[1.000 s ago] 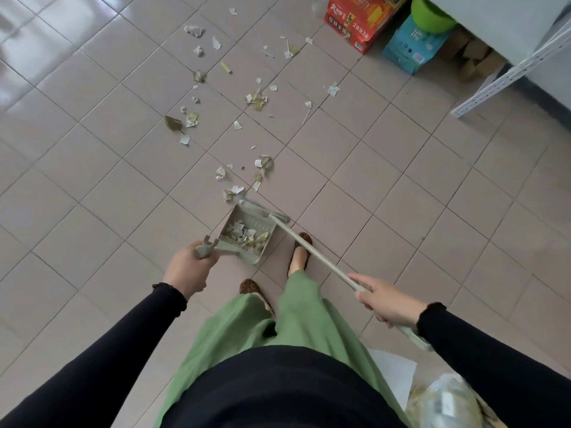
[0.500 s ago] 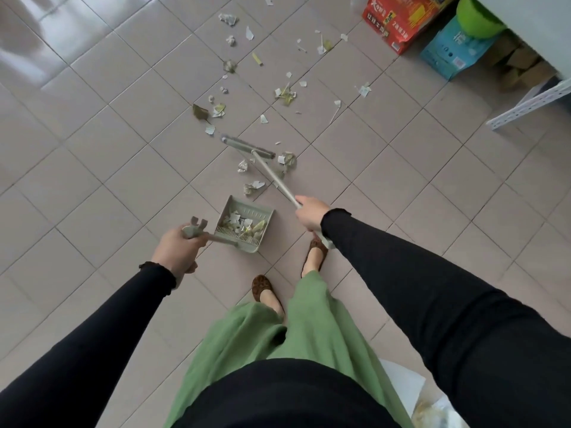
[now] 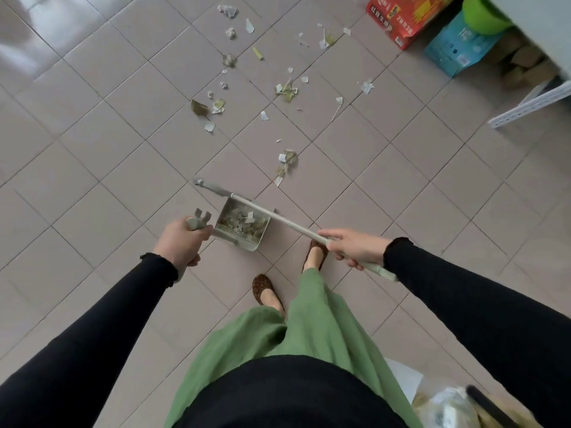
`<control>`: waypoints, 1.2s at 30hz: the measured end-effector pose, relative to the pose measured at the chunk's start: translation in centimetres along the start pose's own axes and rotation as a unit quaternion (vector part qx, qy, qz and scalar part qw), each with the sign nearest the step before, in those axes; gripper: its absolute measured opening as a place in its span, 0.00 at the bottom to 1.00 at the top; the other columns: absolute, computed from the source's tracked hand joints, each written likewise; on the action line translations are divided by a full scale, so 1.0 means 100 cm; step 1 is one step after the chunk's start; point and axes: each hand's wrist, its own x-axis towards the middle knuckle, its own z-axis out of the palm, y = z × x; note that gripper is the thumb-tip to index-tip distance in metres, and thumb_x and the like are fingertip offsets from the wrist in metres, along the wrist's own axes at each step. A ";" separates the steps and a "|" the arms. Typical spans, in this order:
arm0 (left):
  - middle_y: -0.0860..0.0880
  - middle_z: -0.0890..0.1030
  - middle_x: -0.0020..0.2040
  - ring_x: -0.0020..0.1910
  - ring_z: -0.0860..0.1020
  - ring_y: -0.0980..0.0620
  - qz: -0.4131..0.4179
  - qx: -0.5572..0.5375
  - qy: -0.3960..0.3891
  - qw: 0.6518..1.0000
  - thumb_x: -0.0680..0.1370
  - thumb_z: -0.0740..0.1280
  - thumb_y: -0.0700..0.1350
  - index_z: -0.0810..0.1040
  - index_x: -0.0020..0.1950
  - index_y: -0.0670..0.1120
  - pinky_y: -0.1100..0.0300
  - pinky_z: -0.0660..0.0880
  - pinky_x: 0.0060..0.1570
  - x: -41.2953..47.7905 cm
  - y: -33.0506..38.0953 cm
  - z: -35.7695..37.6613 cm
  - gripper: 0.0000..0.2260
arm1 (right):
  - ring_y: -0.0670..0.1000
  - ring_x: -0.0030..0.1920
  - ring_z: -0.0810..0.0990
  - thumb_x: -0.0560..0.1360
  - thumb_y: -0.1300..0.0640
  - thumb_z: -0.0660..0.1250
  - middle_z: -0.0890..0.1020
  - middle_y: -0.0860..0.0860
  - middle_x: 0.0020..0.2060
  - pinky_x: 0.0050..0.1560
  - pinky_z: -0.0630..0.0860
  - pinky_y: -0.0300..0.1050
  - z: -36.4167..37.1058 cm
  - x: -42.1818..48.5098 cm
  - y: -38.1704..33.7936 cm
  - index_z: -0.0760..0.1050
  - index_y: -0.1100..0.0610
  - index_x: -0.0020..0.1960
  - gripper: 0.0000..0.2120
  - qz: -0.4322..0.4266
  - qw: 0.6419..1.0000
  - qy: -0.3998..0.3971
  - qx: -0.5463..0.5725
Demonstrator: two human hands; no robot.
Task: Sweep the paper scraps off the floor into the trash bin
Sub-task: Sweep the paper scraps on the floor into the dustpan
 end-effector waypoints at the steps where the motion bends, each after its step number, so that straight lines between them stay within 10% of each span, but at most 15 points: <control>1: 0.42 0.72 0.43 0.26 0.66 0.49 0.001 -0.001 -0.001 1.000 0.79 0.67 0.43 0.76 0.55 0.34 0.61 0.65 0.27 0.000 -0.001 0.000 0.12 | 0.45 0.23 0.67 0.82 0.59 0.54 0.71 0.51 0.35 0.21 0.64 0.39 0.003 -0.006 0.003 0.61 0.46 0.78 0.25 -0.006 1.000 0.011 -0.002; 15: 0.45 0.67 0.36 0.26 0.66 0.48 0.022 0.015 0.004 1.000 0.79 0.66 0.40 0.78 0.52 0.35 0.61 0.66 0.28 -0.015 -0.007 0.014 0.07 | 0.43 0.21 0.65 0.83 0.61 0.55 0.70 0.51 0.33 0.18 0.64 0.36 0.025 -0.007 0.028 0.61 0.50 0.78 0.24 0.007 0.995 0.011 0.095; 26: 0.42 0.74 0.43 0.26 0.69 0.47 0.056 0.043 -0.029 0.997 0.78 0.66 0.42 0.78 0.53 0.41 0.59 0.69 0.28 0.009 0.039 0.051 0.07 | 0.50 0.30 0.70 0.81 0.60 0.53 0.72 0.46 0.38 0.26 0.68 0.42 -0.072 0.016 0.024 0.61 0.49 0.78 0.26 0.013 0.976 0.216 0.024; 36: 0.42 0.73 0.43 0.25 0.68 0.48 0.053 0.039 -0.041 0.997 0.79 0.65 0.43 0.76 0.47 0.45 0.59 0.68 0.28 0.018 0.064 0.068 0.04 | 0.50 0.27 0.68 0.81 0.62 0.52 0.73 0.54 0.36 0.22 0.66 0.38 -0.078 0.003 0.060 0.65 0.49 0.76 0.24 0.086 0.989 0.096 -0.071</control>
